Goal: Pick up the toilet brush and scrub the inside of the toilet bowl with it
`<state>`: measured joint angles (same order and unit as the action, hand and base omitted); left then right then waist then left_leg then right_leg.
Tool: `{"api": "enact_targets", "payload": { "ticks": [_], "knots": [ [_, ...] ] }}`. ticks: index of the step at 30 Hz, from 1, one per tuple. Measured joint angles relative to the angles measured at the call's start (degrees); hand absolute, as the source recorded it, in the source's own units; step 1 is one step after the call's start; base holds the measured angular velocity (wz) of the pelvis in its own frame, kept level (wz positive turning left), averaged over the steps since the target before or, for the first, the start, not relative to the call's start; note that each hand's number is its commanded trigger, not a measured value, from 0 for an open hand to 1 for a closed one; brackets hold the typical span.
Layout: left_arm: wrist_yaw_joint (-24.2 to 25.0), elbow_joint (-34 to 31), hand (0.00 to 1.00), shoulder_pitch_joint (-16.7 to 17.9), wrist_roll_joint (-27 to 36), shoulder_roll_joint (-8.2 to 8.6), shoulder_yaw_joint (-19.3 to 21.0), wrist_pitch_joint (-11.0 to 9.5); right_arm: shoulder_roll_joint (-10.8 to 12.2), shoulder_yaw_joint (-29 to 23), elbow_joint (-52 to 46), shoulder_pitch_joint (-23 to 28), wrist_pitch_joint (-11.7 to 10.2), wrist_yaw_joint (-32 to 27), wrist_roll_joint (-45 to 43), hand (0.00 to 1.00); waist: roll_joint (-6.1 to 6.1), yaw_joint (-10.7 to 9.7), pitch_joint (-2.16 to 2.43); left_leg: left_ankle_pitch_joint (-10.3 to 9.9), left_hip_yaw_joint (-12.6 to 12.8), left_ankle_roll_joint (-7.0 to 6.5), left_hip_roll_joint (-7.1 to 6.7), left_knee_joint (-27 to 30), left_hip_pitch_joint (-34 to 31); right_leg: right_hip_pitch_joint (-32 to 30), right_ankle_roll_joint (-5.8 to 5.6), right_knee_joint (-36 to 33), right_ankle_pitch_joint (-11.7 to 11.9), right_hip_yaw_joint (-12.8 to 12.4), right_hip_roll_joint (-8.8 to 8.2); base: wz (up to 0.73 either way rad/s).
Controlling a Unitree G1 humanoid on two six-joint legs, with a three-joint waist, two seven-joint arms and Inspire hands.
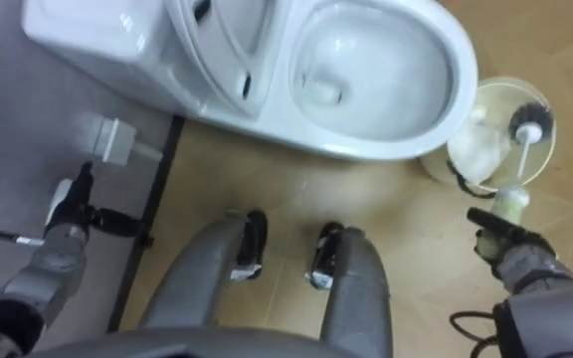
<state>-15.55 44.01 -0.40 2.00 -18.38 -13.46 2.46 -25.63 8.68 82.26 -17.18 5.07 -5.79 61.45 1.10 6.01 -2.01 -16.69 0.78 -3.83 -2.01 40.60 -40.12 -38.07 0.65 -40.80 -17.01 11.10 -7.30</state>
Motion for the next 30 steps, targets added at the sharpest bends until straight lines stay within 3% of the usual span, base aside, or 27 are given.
{"api": "enact_targets", "payload": {
  "ticks": [4, 7, 9, 13, 16, 18, 21, 25, 30],
  "knots": [
    [1.06, -3.03, 0.0, 2.81, -0.45, 0.03, 1.72, -0.02, 1.81, -1.48, 0.02, 1.78, 0.06, 1.66, 1.66, 1.0, 0.44, -0.82, 0.19, 0.21, -1.44, 0.25, -0.24, -3.33, 5.26, 6.13, -0.26, 4.06, 0.14, 1.49, 0.31, 0.17],
    [1.19, -7.31, 0.0, 6.77, -4.04, 0.16, 3.21, -0.12, 3.27, -2.69, 0.09, 5.29, -0.02, 3.42, 1.67, 1.0, 1.12, -1.52, 0.73, 0.4, -2.73, 0.51, -0.44, -6.61, 10.02, 11.74, -0.63, 8.21, 0.36, 2.66, 0.89, 0.2],
    [1.42, -10.19, 0.0, 10.13, -6.78, 1.33, 5.69, -0.51, 4.43, -4.91, -0.11, 8.53, -0.08, 4.91, 1.68, 1.0, 1.58, -1.8, 0.95, 0.45, -3.09, 0.55, -0.26, -9.64, 14.97, 17.26, -1.0, 12.13, 0.82, 3.17, 1.48, 0.1],
    [2.46, -13.8, 0.0, 14.0, -9.39, 2.45, 6.62, -1.21, 6.58, -5.5, -1.67, 13.05, -0.81, 6.57, 1.3, 1.0, 2.29, -2.96, 1.68, 0.47, -3.27, 0.52, -0.33, -13.44, 21.37, 24.03, -1.51, 16.19, 1.14, 3.55, 1.92, 0.05],
    [2.87, -15.81, 0.0, 14.86, -13.91, 3.41, 7.04, -2.34, 7.86, -5.58, -2.28, 15.03, -1.35, 7.6, -0.28, 1.0, 2.32, -2.88, 1.7, 0.52, -3.07, 0.6, 0.25, -15.58, 24.74, 27.66, -1.54, 19.86, 2.43, 3.52, 2.84, -0.07],
    [3.49, -20.77, 0.0, 16.58, -17.25, 3.9, 7.18, -2.51, 8.37, -5.58, -3.64, 16.69, -1.48, 8.47, -2.06, 1.0, 2.4, -3.72, 1.67, 0.52, -2.94, 0.6, 0.27, -17.18, 27.94, 31.19, -1.78, 22.26, 2.8, 3.59, 3.13, 0.0],
    [3.45, -23.15, 0.0, 19.67, -21.83, 4.17, 9.13, -2.04, 9.82, -5.56, -5.84, 18.9, -3.17, 9.15, -3.52, 1.0, 2.8, -4.21, 1.45, 0.55, -3.07, 0.65, 0.27, -19.13, 31.35, 34.71, -1.9, 24.31, 2.94, 3.62, 3.39, 0.01],
    [2.8, -26.49, 0.0, 21.1, -27.07, 4.4, 10.87, -1.91, 10.92, -5.6, -5.29, 18.95, -4.52, 10.82, -8.27, 1.0, 2.59, -4.58, 1.26, 0.63, -4.09, 0.8, 0.25, -19.75, 31.82, 36.11, -1.91, 26.08, 3.48, 4.2, 3.73, 0.13],
    [-1.83, -35.2, 0.0, 22.9, -31.61, 4.25, 15.08, -1.24, 11.33, -6.6, -4.55, 18.27, -5.6, 11.62, -10.65, 1.0, 2.39, -4.25, 1.0, 0.77, -4.8, 0.92, 0.22, -19.93, 33.18, 38.11, -1.89, 27.35, 3.9, 4.9, 3.97, 0.09]
  ]
}}
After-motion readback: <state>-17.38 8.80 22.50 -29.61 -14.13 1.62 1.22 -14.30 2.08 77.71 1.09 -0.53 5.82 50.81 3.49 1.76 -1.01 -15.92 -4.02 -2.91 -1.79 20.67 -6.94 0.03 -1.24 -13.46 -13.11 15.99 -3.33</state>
